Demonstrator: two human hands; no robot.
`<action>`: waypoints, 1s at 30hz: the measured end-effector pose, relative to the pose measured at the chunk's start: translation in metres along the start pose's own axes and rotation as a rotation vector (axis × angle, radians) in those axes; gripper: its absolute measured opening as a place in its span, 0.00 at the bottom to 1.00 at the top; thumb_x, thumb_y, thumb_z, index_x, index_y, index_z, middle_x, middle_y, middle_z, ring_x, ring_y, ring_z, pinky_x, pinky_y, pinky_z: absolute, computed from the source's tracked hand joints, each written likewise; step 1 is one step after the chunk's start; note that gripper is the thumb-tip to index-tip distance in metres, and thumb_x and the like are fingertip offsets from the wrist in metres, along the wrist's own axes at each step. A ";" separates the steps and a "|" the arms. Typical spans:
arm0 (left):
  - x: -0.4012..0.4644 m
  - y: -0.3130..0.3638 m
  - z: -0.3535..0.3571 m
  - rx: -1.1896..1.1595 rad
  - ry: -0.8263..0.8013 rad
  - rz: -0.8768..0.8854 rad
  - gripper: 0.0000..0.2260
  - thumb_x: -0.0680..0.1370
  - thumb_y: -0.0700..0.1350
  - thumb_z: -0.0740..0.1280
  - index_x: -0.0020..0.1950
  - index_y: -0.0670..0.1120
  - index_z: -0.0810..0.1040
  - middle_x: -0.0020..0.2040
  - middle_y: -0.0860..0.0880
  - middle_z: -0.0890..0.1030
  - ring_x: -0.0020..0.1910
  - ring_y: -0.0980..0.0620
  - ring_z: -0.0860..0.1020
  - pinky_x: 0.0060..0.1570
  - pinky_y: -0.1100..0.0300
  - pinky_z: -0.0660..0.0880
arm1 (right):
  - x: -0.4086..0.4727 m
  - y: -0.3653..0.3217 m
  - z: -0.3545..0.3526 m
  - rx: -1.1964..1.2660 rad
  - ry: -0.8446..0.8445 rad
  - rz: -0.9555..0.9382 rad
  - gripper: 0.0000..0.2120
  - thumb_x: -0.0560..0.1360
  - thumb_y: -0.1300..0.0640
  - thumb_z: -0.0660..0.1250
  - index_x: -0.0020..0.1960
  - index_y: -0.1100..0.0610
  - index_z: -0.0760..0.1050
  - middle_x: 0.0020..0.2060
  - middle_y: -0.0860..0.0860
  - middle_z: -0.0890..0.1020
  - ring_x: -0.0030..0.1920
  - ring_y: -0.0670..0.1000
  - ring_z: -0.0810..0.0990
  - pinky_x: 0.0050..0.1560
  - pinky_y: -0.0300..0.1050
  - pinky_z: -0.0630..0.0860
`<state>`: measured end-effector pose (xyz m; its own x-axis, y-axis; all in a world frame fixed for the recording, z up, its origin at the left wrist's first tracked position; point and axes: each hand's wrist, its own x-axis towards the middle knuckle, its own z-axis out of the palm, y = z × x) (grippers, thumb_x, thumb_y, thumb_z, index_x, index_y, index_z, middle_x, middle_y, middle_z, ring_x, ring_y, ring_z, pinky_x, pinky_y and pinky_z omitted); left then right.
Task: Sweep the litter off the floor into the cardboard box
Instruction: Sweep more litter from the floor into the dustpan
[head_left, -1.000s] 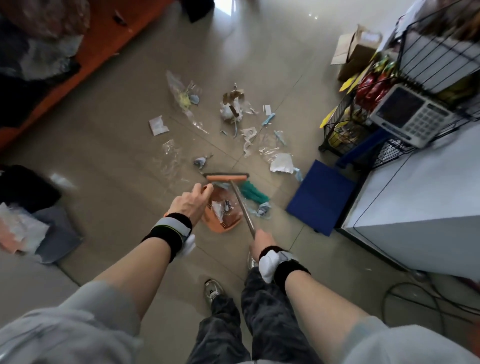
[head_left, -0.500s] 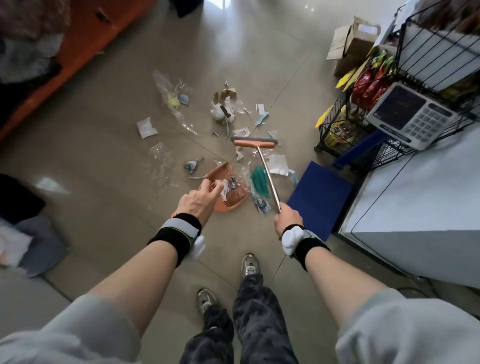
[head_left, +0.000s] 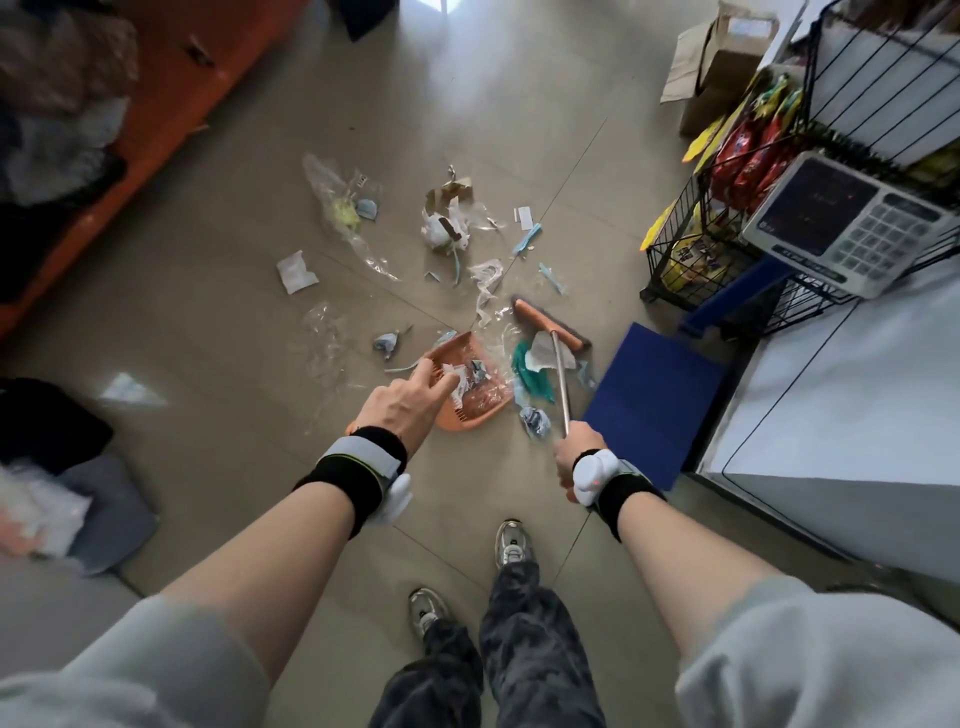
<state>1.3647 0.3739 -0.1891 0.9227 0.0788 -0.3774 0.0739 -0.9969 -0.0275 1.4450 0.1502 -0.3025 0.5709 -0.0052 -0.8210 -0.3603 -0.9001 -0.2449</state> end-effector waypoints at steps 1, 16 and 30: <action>0.002 0.001 -0.003 0.001 -0.006 0.001 0.19 0.77 0.34 0.56 0.66 0.49 0.61 0.56 0.42 0.68 0.40 0.39 0.79 0.32 0.51 0.68 | -0.009 -0.001 0.003 -0.005 -0.029 -0.022 0.08 0.73 0.61 0.61 0.50 0.62 0.74 0.50 0.62 0.82 0.42 0.59 0.79 0.47 0.50 0.79; -0.021 -0.020 0.006 -0.092 -0.018 -0.019 0.22 0.77 0.35 0.56 0.70 0.49 0.61 0.59 0.41 0.67 0.43 0.37 0.79 0.35 0.47 0.70 | -0.117 -0.013 0.049 -0.066 -0.196 -0.094 0.06 0.77 0.63 0.60 0.43 0.62 0.74 0.49 0.63 0.82 0.46 0.61 0.82 0.35 0.45 0.72; -0.070 -0.064 0.017 -0.014 -0.046 0.052 0.20 0.78 0.37 0.58 0.66 0.52 0.59 0.58 0.43 0.67 0.42 0.39 0.79 0.34 0.50 0.69 | -0.139 0.031 0.052 0.091 0.042 -0.048 0.06 0.75 0.61 0.58 0.50 0.61 0.71 0.42 0.61 0.78 0.40 0.59 0.76 0.28 0.41 0.67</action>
<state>1.2889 0.4326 -0.1765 0.9073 0.0268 -0.4197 0.0321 -0.9995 0.0055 1.3160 0.1453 -0.2233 0.6188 0.0169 -0.7854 -0.3964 -0.8564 -0.3308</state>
